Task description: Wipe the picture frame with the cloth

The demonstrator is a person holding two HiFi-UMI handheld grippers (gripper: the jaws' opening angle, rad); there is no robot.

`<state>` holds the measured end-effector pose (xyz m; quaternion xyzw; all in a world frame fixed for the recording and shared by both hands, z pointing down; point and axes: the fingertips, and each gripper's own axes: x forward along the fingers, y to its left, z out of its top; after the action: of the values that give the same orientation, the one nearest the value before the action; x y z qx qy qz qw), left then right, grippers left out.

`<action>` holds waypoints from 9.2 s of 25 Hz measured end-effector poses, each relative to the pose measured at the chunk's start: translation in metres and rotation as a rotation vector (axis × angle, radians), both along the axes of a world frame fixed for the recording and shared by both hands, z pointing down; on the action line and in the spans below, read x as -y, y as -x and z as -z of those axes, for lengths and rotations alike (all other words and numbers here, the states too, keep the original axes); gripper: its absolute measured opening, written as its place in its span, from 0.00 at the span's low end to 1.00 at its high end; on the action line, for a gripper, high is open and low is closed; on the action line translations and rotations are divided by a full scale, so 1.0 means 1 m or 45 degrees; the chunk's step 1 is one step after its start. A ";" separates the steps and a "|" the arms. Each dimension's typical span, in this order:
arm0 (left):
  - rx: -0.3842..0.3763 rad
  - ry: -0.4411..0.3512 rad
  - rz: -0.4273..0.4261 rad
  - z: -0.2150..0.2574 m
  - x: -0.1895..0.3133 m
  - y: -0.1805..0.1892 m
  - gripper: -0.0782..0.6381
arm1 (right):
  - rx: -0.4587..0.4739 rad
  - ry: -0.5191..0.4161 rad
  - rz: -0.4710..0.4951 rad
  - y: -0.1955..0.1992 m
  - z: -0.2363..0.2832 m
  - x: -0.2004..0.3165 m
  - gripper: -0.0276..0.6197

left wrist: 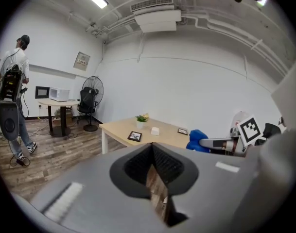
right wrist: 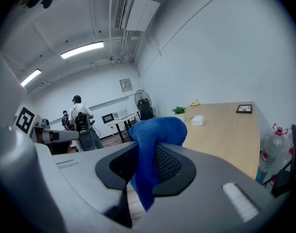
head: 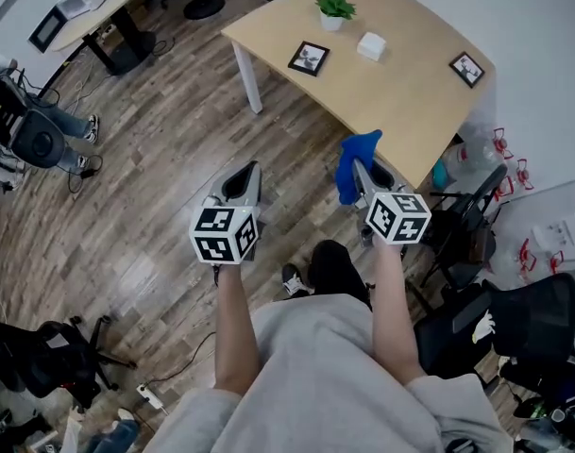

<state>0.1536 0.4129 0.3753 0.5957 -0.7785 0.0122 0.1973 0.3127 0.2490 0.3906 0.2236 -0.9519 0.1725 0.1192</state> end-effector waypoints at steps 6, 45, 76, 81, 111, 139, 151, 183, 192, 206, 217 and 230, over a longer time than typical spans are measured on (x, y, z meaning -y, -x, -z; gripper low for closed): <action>-0.018 0.009 -0.013 -0.011 0.013 0.031 0.18 | -0.012 -0.006 -0.005 0.033 -0.005 0.017 0.17; 0.109 0.392 -0.442 -0.060 0.312 0.196 0.18 | 0.071 0.144 -0.181 0.220 -0.029 0.292 0.17; 0.187 0.684 -1.228 -0.183 0.470 0.267 0.18 | -0.181 0.202 -0.565 0.289 -0.095 0.415 0.17; 0.246 0.719 -1.411 -0.210 0.478 0.266 0.18 | -0.226 0.234 -0.600 0.294 -0.113 0.418 0.17; 0.427 0.800 -1.807 -0.265 0.476 0.246 0.18 | -0.730 0.185 -0.341 0.360 -0.243 0.414 0.17; 0.372 0.810 -1.710 -0.265 0.479 0.248 0.18 | -0.852 0.109 -0.272 0.364 -0.244 0.401 0.17; 0.368 0.807 -1.706 -0.264 0.479 0.248 0.18 | -0.870 0.119 -0.248 0.360 -0.245 0.387 0.17; 0.340 0.797 -1.651 -0.263 0.480 0.250 0.18 | -0.860 0.106 -0.151 0.346 -0.245 0.336 0.17; 0.349 0.811 -1.651 -0.263 0.480 0.250 0.18 | -0.830 0.129 -0.111 0.341 -0.244 0.318 0.17; 0.346 0.806 -1.644 -0.263 0.480 0.250 0.18 | -0.758 0.177 -0.099 0.334 -0.241 0.297 0.17; 0.333 0.801 -1.644 -0.264 0.480 0.251 0.18 | -0.791 0.159 -0.044 0.337 -0.244 0.273 0.17; 0.310 0.807 -1.654 -0.263 0.481 0.251 0.18 | -0.801 0.162 0.005 0.365 -0.244 0.276 0.17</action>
<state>-0.0978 -0.0678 0.6386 0.8459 -0.2439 0.4175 0.2252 -0.0521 -0.0268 0.6344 0.2561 -0.8561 0.1539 0.4218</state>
